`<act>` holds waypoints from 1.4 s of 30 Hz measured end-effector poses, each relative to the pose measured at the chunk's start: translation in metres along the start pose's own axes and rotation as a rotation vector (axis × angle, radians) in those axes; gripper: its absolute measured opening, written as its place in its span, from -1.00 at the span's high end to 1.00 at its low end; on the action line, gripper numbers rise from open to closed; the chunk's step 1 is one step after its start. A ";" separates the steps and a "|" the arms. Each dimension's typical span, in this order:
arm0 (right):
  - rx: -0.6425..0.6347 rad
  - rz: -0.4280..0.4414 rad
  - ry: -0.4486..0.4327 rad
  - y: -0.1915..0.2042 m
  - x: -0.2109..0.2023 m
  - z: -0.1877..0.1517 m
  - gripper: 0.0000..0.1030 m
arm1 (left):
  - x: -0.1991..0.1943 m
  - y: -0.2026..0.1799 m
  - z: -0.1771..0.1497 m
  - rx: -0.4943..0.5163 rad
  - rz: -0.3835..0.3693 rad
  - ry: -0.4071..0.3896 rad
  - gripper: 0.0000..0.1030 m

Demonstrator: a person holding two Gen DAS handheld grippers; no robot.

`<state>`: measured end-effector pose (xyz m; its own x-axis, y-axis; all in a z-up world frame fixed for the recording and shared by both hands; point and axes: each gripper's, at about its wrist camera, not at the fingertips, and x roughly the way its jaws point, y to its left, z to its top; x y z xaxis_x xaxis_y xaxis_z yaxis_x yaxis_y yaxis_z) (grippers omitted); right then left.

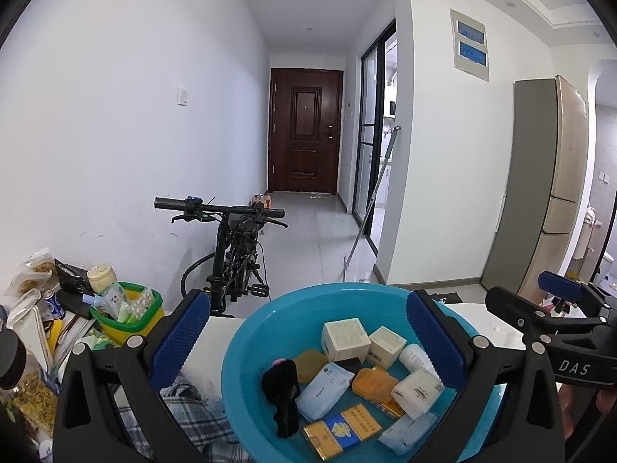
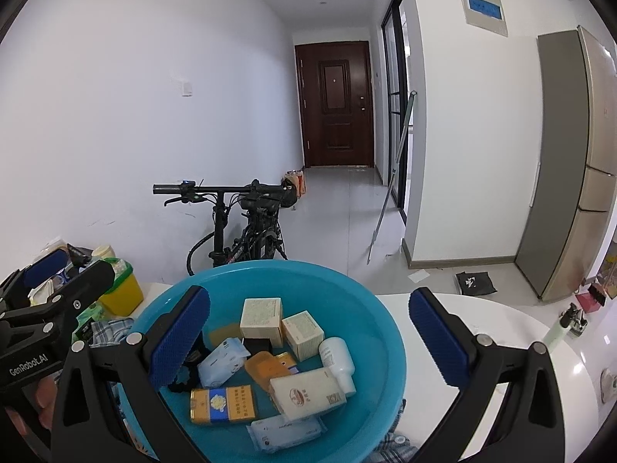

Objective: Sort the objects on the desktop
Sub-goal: 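Withdraw both open tools up and back from the basin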

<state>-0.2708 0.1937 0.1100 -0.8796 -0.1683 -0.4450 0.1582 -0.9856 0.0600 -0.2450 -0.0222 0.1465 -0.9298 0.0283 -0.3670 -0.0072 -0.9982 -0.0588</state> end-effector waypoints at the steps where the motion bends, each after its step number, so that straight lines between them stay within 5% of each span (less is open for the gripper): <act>1: 0.000 0.000 -0.003 0.001 -0.004 0.000 -1.00 | -0.006 0.000 0.000 -0.004 -0.003 -0.004 -1.00; 42: -0.044 0.030 -0.172 0.021 -0.215 -0.051 -1.00 | -0.242 -0.024 -0.027 0.018 -0.035 -0.157 -1.00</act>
<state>-0.0552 0.2101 0.1619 -0.9374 -0.2018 -0.2840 0.2017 -0.9790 0.0296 -0.0095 -0.0034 0.2115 -0.9749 0.0563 -0.2156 -0.0462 -0.9976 -0.0515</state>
